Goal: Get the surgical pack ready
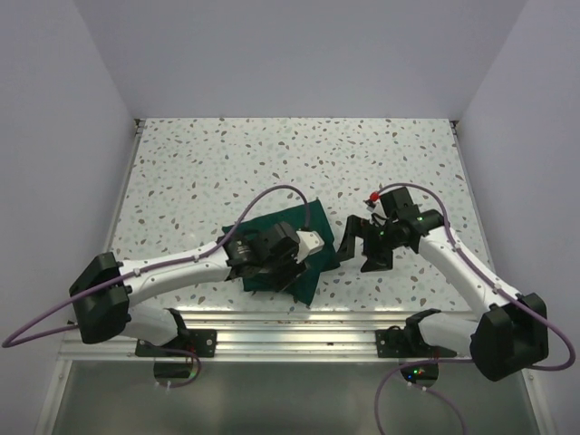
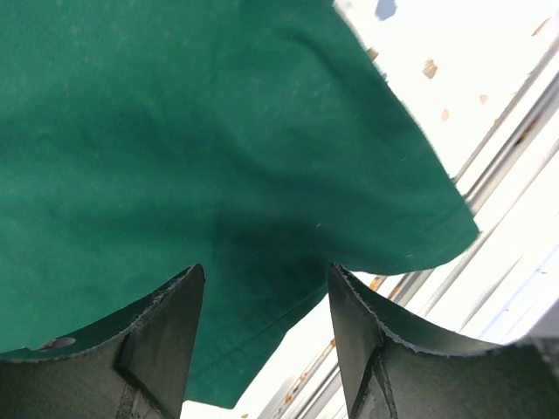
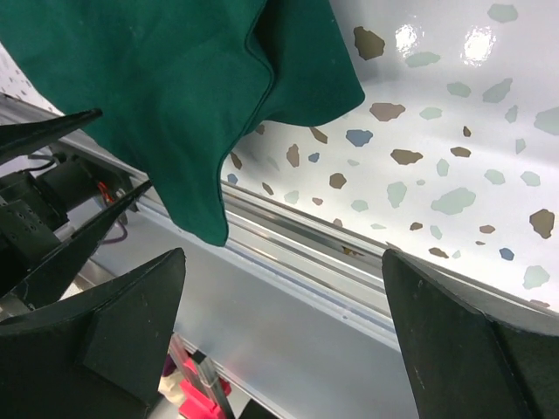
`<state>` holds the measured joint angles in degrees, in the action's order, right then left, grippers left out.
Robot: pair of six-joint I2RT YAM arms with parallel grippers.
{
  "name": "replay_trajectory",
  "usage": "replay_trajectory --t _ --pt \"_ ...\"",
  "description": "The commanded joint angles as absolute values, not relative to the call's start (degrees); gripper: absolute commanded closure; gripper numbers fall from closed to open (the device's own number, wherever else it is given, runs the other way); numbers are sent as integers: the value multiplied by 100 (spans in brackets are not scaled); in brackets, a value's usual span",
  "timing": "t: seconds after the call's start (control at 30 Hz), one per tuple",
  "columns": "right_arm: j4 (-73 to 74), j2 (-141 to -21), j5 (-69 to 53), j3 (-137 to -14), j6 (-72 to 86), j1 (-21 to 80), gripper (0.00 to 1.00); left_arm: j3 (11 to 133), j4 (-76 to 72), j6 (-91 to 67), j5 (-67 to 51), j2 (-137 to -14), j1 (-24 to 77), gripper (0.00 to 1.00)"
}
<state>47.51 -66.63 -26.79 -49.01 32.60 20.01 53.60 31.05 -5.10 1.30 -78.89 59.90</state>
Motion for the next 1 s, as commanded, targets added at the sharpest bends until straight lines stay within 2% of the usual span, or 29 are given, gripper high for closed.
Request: replay_trajectory --t 0.0,0.2,0.5,0.6,0.77,0.97 --pt "4895 -6855 -2926 -5194 2893 1951 1 5432 3313 -422 580 -8006 6056 37" --pt "5036 -6952 -3068 -5274 2611 1925 1 5432 3358 -615 720 -8252 6362 37" --pt "5045 -6900 -3287 -5177 2566 1881 1 5370 3516 -984 1775 -8657 6627 39" --pt "5036 -6812 -3305 -5133 2601 1881 1 5335 3454 -984 1889 -8692 6618 45" --pt "5080 -6715 -3322 -5045 2645 1881 1 5379 3410 -984 2144 -8754 6618 66" --pt "4756 -6609 -3656 -4791 3014 1890 3 5642 3471 -1019 2065 -8666 6627 78"
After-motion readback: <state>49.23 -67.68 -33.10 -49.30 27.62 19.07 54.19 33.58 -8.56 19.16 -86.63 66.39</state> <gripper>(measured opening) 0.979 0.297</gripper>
